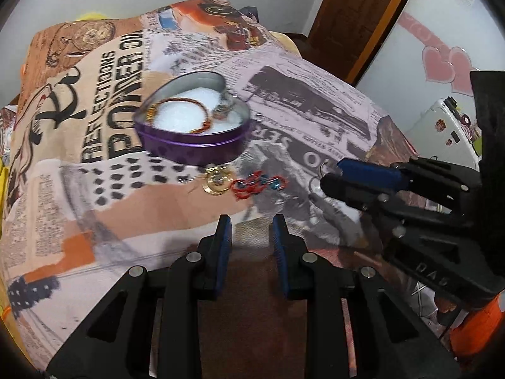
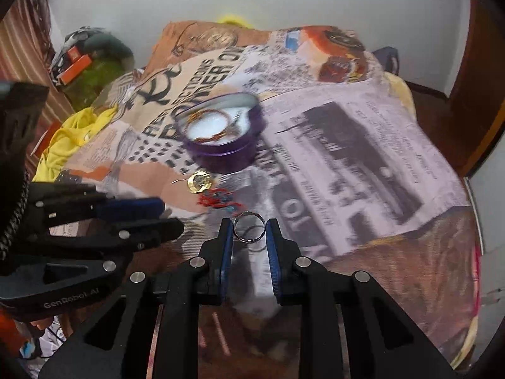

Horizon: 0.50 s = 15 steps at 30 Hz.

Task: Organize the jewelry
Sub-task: 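Grasp the silver ring beside the tin with the right gripper, then grasp the red-and-blue beaded charm with the left gripper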

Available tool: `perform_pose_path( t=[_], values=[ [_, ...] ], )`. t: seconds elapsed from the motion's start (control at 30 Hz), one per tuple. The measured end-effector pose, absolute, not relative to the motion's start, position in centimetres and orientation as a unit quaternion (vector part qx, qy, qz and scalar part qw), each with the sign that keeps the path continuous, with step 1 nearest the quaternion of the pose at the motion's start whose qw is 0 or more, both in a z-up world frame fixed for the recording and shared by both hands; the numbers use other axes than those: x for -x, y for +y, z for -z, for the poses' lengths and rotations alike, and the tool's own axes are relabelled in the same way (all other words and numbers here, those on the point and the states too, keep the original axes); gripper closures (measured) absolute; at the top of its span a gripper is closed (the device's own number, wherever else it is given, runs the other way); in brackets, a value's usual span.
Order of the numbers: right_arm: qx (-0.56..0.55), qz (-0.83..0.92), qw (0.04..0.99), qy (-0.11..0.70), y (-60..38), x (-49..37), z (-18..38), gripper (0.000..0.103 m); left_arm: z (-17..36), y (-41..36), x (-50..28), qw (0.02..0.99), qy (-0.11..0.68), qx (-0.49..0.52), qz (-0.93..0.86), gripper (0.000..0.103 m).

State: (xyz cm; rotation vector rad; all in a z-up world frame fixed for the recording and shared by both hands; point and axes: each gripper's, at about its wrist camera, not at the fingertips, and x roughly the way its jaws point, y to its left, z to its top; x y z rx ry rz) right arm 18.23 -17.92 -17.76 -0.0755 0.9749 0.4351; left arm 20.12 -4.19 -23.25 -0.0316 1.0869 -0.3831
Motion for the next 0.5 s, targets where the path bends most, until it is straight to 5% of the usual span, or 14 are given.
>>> perform_pose_path(
  t=[0.23,0.5],
  values=[
    [0.026,-0.196,0.87,0.451,-19.5,-18.6,17.1,0.084,23.8,-5.6,-21.7,0.84,0.518,0.023,0.158,0.077],
    [0.014,-0.205,0.873,0.443,-20.2,-18.6,16.8,0.084,24.5,-6.6,-22.6,0.84,0.521,0.006,0.149,0.063]
  ],
)
